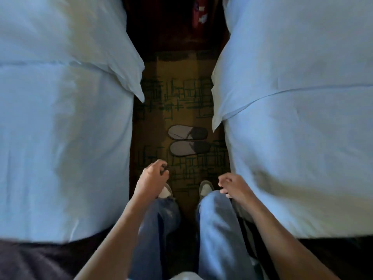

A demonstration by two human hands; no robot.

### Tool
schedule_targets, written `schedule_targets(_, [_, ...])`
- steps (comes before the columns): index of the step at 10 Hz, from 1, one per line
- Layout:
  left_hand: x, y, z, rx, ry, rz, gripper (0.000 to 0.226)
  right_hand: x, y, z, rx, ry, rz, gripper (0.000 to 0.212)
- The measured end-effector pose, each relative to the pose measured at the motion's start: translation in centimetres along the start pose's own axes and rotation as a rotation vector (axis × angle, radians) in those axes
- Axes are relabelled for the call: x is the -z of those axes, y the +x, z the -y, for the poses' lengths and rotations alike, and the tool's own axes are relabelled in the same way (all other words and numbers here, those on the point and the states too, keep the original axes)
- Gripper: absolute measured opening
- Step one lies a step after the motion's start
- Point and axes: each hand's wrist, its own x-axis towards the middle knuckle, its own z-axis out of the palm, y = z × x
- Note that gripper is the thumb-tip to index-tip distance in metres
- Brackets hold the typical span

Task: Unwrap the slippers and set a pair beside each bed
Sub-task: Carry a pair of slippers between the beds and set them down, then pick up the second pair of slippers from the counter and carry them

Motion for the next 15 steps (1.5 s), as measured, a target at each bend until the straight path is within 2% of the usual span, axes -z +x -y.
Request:
schedule_targets(1, [3.4, -8.1, -1.9, 0.013, -0.049, 0.007, 0.018, 1.2, -8.9, 0.8, 0.039, 0.005, 0.019, 0.015])
schedule_targets(2, [4.9, -14.7, -1.9, 0.07, -0.104, 0.0, 0.017, 1.9, -15.8, -0.3, 0.06, -0.013, 0.004, 0.013])
schedule_targets(4, [5.8, -22.2, 2.1, 0.129, -0.013, 0.094, 0.014, 1.8, -24.8, -4.0, 0.01, 0.09, -0.146, 0.03])
schedule_targets(5, [5.7, -23.3, 3.2, 0.045, 0.025, 0.134, 0.023, 0.7, -28.1, -7.0, -0.062, 0.279, -0.266, 0.02])
schedule_targets(6, [5.2, -24.1, 3.2, -0.026, 0.089, 0.208, 0.017, -1.7, -31.9, -10.9, -0.16, 0.539, -0.323, 0.015])
schedule_targets(7, [4.2, -24.7, 3.4, -0.042, 0.148, 0.303, 0.007, -5.4, -35.7, -15.2, -0.252, 0.707, -0.392, 0.015])
schedule_targets(8, [2.3, -24.6, 3.1, -0.004, 0.154, 0.376, 0.01, -9.3, -39.4, -20.1, -0.335, 0.812, -0.436, 0.022])
schedule_targets(10, [-4.4, -28.3, 0.5, -0.066, 0.292, 0.5, 0.009, -16.8, -46.8, -29.8, -0.51, 1.06, -0.557, 0.017])
schedule_targets(12, [-14.7, -35.3, -2.6, -0.129, 0.413, 0.564, 0.019, -21.1, -53.3, -40.7, -0.522, 1.244, -0.636, 0.018])
schedule_targets(13, [-21.5, -40.7, -3.4, -0.12, 0.293, 0.755, 0.028, -22.5, -58.4, -47.3, -0.558, 1.308, -0.626, 0.018])
schedule_targets(14, [-28.4, -44.3, -4.2, -0.486, -0.005, 1.058, 0.05, -23.1, -63.4, -53.7, -0.571, 1.37, -0.641, 0.021])
schedule_targets(15, [-34.1, -53.3, -5.1, -0.395, 0.661, 0.815, 0.042, -22.1, -67.8, -58.9, -0.603, 1.451, -0.728, 0.012])
